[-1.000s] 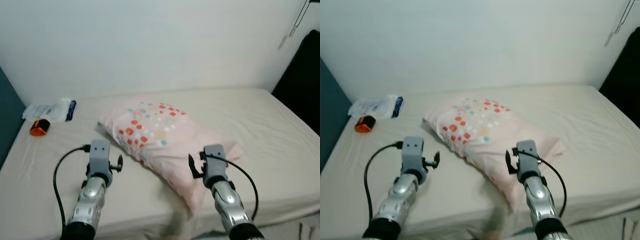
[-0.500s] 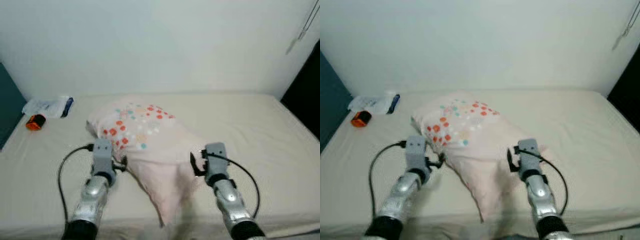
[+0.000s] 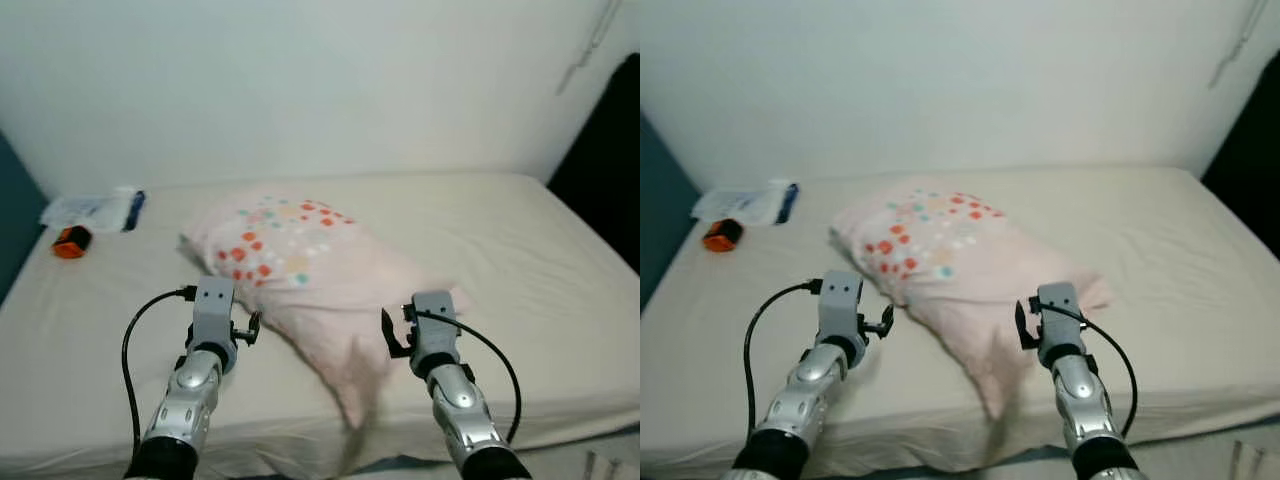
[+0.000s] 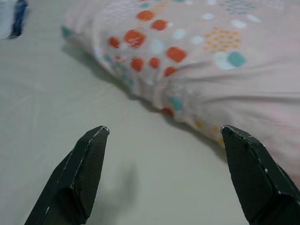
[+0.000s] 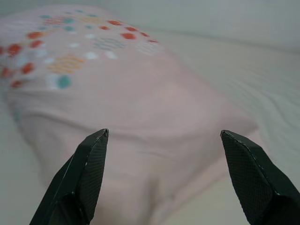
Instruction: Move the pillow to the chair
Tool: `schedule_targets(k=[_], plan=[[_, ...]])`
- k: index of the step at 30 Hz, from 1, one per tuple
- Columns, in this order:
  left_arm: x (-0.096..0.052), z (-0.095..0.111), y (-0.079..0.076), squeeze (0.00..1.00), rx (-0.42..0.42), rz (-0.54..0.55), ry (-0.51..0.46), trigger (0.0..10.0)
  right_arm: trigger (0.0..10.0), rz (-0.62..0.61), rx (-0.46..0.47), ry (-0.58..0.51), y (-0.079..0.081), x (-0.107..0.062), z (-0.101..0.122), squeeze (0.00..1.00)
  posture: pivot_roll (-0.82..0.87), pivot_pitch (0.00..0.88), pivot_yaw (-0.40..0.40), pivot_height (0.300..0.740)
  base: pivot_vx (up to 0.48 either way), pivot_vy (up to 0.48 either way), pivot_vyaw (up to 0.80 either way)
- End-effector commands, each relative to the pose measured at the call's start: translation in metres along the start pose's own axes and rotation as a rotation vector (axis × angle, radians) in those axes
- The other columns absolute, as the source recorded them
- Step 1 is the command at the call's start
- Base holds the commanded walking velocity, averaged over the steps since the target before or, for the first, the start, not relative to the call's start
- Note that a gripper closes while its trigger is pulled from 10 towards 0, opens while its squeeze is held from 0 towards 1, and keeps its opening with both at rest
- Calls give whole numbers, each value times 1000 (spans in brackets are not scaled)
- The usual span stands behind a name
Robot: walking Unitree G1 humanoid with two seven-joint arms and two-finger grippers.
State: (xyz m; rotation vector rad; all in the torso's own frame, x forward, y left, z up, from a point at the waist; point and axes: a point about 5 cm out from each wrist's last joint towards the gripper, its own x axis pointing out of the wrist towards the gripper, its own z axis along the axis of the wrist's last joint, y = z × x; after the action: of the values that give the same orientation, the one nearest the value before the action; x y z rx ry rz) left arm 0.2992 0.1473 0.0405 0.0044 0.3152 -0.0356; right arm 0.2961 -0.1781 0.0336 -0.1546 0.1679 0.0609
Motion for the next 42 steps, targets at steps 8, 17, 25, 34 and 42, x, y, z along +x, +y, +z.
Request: schedule_targets(k=[8, 17, 25, 34, 42], plan=[[-1, 1, 1, 0, 15, 1, -27, 10000, 10000, -8, 33, 22, -2, 3, 0, 0, -73, 17, 4, 740, 0, 0, 0], [2, 3, 2, 0, 13, 10, -19, 10000, 10000, -17, 88, 62, -2, 8, 1, 0, -76, 14, 3, 730, 0, 0, 0], [0, 0, 0, 0, 7, 13, -14, 10000, 10000, -36, 101, 56, -7, 10, 3, 0, -79, 5, 4, 690, 0, 0, 0], [3, 3, 3, 0, 3, 26, -13, 10000, 10000, -22, 116, 42, -8, 14, 8, 0, -77, 0, 2, 645, 0, 0, 0], [2, 2, 5, 0, 2, 32, -11, 10000, 10000, -9, 113, 47, -6, 14, 7, 0, -77, 0, 1, 620, 0, 0, 0]])
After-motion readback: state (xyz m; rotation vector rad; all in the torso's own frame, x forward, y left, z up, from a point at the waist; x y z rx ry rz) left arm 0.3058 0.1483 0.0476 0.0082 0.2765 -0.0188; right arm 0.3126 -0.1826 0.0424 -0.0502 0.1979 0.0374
